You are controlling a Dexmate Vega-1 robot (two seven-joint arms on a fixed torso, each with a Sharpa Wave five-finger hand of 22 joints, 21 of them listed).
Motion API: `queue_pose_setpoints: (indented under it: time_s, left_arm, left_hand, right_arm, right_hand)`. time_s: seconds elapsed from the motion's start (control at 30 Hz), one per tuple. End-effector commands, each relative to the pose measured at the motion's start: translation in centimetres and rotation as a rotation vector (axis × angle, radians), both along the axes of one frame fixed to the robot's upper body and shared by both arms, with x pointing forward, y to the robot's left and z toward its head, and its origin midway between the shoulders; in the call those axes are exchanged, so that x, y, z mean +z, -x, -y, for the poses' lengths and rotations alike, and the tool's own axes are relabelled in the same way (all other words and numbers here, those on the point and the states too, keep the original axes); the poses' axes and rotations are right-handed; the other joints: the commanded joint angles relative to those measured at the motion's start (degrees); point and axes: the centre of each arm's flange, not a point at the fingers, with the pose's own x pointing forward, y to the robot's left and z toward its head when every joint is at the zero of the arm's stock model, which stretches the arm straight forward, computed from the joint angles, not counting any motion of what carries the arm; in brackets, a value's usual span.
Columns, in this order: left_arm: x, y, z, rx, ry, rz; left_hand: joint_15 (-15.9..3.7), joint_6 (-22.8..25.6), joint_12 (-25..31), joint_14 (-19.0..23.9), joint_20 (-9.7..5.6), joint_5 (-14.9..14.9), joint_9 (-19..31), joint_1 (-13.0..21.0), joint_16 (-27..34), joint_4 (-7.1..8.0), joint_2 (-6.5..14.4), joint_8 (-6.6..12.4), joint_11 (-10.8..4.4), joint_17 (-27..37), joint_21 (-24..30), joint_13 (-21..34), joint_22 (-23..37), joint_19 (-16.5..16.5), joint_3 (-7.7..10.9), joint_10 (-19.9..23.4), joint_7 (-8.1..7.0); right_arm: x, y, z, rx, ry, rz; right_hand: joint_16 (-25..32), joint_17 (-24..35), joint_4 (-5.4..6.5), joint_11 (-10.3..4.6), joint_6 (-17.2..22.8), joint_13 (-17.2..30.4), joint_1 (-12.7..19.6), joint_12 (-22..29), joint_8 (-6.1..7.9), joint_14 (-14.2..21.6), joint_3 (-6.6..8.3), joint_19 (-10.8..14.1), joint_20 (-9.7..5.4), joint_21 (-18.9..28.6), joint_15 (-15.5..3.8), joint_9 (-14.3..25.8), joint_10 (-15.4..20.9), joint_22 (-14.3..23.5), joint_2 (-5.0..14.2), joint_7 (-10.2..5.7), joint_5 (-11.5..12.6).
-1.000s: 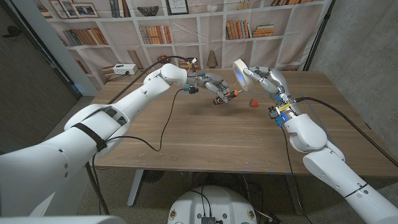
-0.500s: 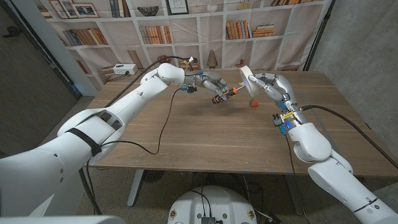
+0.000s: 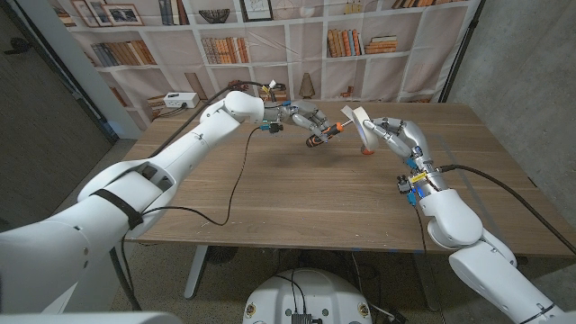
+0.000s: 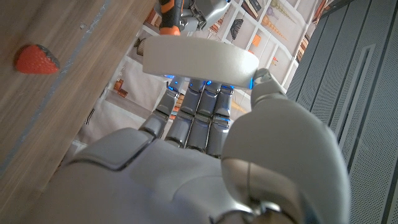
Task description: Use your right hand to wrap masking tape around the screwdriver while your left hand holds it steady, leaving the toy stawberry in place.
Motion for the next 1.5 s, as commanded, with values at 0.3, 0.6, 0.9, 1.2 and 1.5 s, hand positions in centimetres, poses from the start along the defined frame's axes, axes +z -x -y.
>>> queue_pose_setpoints:
  time_s: [0.3, 0.6, 0.9, 1.2, 1.5]
  left_arm:
    - [-1.8, -2.2, -0.7, -0.089, 0.094, -0.442]
    - [-3.2, -3.3, -0.8, -0.086, 0.108, -0.672]
    - [-3.6, -2.9, -0.2, -0.151, 0.172, -0.783]
    - [-3.1, -2.5, 0.3, -0.184, 0.165, -0.773]
    - [-3.1, -2.2, 0.6, -0.220, 0.179, -0.793]
  left_hand:
    - [-16.61, 6.5, 0.3, 17.2, -5.09, -0.2, 5.2, 3.4, 0.2, -0.20, 3.7, 0.02, -4.24, 12.8, 0.8, 14.2, 0.1, 1.0, 4.25, 5.8, -0.42]
    - [-16.60, 6.5, 0.1, 17.6, -5.06, -0.5, 5.5, 3.7, -0.3, -0.59, 3.7, -0.21, -4.36, 12.2, 1.2, 14.5, 0.1, 1.3, 4.63, 5.9, -0.17]
    - [-16.58, 6.4, -0.2, 18.0, -5.13, -0.9, 5.9, 3.8, -0.8, -0.90, 3.7, -0.43, -4.29, 11.4, 1.7, 14.7, 0.1, 1.9, 4.99, 5.9, 0.29]
    - [-16.60, 6.6, -0.4, 18.3, -5.17, -1.2, 6.1, 3.7, -0.9, -0.96, 3.7, -0.68, -4.29, 11.4, 1.9, 14.7, 0.0, 2.0, 5.29, 6.1, 0.25]
    - [-16.59, 6.7, -0.6, 18.4, -5.19, -1.4, 6.3, 3.5, -1.0, -0.99, 3.7, -0.91, -4.34, 11.6, 1.9, 14.9, -0.1, 2.0, 5.54, 6.3, 0.19]
  right_arm:
    - [-0.9, -0.4, 0.8, -0.006, -0.032, -0.044]
    - [-1.3, -0.6, 1.9, -0.014, -0.050, -0.057]
    - [-1.1, -1.3, 2.0, -0.009, -0.040, -0.064]
    - [-1.7, -2.0, 2.4, -0.032, -0.037, -0.099]
    - [-2.2, -2.4, 2.6, -0.058, -0.017, -0.131]
  right_hand:
    - [0.5, -0.1, 1.71, -1.07, 0.9, 0.2, 7.3, 0.7, 15.84, -0.1, 7.24, 0.1, 0.31, 0.9, -4.53, 0.2, 1.1, -0.2, 7.30, -0.32, -0.2]
    - [0.8, -0.1, 1.64, -1.05, 1.0, 0.0, 7.3, 0.7, 15.83, -0.3, 7.26, -0.1, 0.31, 1.3, -4.47, 0.0, 0.9, -0.5, 7.35, -0.24, -0.4]
    - [1.0, -0.2, 1.63, -1.15, 0.9, -0.1, 7.2, 0.9, 15.97, -0.5, 7.34, 0.0, 0.27, 2.0, -4.50, 0.0, 0.7, -0.8, 7.41, -0.17, -0.5]
    - [1.2, -0.4, 1.58, -1.04, 0.9, -0.2, 7.2, 1.0, 15.98, -0.6, 7.40, -0.1, 0.25, 2.4, -4.42, -0.1, 0.6, -1.0, 7.39, -0.12, -0.6]
    - [1.3, -0.7, 1.53, -0.93, 0.8, -0.4, 7.1, 1.1, 16.13, -0.8, 7.45, 0.0, 0.30, 3.0, -4.23, 0.0, 0.5, -1.3, 7.37, -0.15, -0.6]
